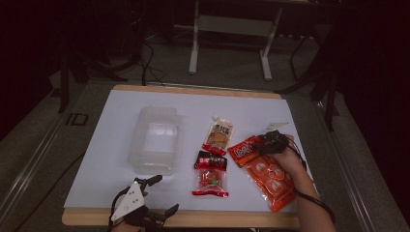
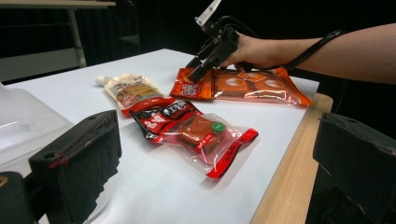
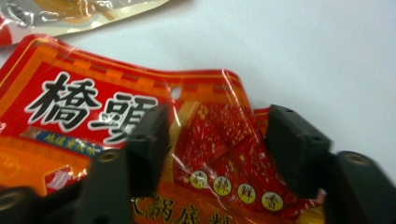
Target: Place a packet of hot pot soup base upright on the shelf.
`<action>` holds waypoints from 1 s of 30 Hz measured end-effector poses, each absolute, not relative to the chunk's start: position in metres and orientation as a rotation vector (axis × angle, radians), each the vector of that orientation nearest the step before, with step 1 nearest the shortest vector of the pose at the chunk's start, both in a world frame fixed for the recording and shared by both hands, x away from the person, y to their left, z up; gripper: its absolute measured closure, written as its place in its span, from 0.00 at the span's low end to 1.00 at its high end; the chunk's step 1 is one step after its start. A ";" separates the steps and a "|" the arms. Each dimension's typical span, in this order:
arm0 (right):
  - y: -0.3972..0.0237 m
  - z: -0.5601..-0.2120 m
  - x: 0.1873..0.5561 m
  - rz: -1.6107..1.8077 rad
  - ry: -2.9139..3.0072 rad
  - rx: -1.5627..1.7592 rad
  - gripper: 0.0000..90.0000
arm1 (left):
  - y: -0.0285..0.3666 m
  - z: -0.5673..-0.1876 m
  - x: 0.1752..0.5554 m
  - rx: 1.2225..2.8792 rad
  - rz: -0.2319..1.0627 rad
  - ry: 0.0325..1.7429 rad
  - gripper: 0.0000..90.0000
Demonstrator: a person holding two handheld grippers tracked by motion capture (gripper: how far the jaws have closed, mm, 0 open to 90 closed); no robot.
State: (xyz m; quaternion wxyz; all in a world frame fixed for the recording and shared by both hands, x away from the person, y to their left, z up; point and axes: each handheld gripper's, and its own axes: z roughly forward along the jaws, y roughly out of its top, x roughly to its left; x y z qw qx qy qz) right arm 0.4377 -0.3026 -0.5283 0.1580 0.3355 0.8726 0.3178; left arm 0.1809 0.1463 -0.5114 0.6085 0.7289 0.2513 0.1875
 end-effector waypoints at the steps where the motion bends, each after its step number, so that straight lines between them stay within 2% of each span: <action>1: -0.301 -0.529 0.437 0.913 2.481 0.970 0.53 | 0.146 -0.511 0.181 1.685 0.432 0.580 0.02; 6: -0.299 -0.528 0.435 0.868 2.440 0.960 0.78 | 0.146 -0.511 0.180 1.684 0.431 0.577 0.02; 10: -0.298 -0.528 0.432 0.842 2.438 0.929 0.90 | 0.145 -0.511 0.181 1.691 0.426 0.575 0.02; 19: -0.302 -0.522 0.429 0.913 2.395 1.050 0.95 | 0.145 -0.511 0.181 1.690 0.432 0.577 0.02; 30: -0.311 -0.495 0.419 0.969 2.335 1.086 0.98 | 0.144 -0.512 0.181 1.695 0.434 0.577 0.02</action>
